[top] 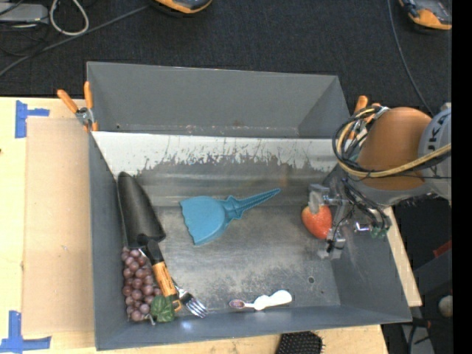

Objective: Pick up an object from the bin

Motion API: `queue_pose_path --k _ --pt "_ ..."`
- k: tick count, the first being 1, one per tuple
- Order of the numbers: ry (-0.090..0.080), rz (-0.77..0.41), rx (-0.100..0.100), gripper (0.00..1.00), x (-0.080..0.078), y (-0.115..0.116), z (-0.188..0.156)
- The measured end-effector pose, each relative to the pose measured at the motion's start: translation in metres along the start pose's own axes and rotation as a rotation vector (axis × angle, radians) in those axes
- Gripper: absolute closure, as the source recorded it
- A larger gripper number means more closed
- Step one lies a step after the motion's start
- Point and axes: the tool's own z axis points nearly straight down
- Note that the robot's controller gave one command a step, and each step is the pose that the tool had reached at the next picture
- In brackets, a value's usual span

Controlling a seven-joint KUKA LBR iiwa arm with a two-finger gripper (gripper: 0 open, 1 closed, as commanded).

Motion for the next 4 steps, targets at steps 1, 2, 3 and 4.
queue_pose_path --k 1,2,3,4 --pt "-0.004 0.08 0.001 0.0 -0.045 0.036 0.009" --pt "-0.017 -0.027 0.002 0.0 -0.043 -0.014 0.025" --pt "-0.014 0.018 -0.001 0.0 -0.046 0.04 0.028" --pt "-0.014 0.008 0.003 0.0 -0.045 0.056 0.029"
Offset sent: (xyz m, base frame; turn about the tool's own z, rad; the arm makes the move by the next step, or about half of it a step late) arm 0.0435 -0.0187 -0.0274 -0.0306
